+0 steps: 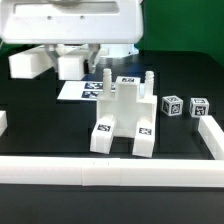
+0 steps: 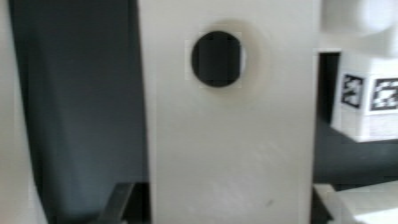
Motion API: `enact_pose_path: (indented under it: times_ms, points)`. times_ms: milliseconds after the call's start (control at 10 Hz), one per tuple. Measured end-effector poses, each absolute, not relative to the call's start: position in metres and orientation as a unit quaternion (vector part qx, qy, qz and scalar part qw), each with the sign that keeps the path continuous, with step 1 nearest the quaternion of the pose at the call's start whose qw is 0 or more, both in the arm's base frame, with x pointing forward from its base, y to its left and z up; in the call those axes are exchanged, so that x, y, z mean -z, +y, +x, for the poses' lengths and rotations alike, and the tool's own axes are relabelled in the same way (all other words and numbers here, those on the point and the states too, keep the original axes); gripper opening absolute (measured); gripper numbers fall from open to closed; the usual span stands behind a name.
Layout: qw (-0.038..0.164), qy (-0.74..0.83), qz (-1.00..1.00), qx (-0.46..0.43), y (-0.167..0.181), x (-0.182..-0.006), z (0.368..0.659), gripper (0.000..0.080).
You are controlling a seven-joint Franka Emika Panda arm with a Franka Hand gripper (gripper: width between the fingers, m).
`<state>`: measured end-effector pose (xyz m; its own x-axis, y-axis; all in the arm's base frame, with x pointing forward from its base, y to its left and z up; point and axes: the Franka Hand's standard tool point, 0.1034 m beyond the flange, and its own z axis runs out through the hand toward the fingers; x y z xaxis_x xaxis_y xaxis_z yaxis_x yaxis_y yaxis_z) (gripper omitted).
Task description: Assemble chair
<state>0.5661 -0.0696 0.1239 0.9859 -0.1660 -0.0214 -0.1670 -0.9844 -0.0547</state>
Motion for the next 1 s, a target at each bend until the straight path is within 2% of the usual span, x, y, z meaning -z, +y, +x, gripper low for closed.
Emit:
enact_pose_path:
  times_ms: [200,500,1000]
  points:
    - [0.028,0.097,-0.995,0.0,-0.031,-0.138,0.574,0.0284]
    - [0.026,0.116,-0.993,-0.004,0.011,-0.131,0.588,0.0284]
    - [0.022,0.103,-0.994,-0.007,0.012,-0.126,0.584,0.0284]
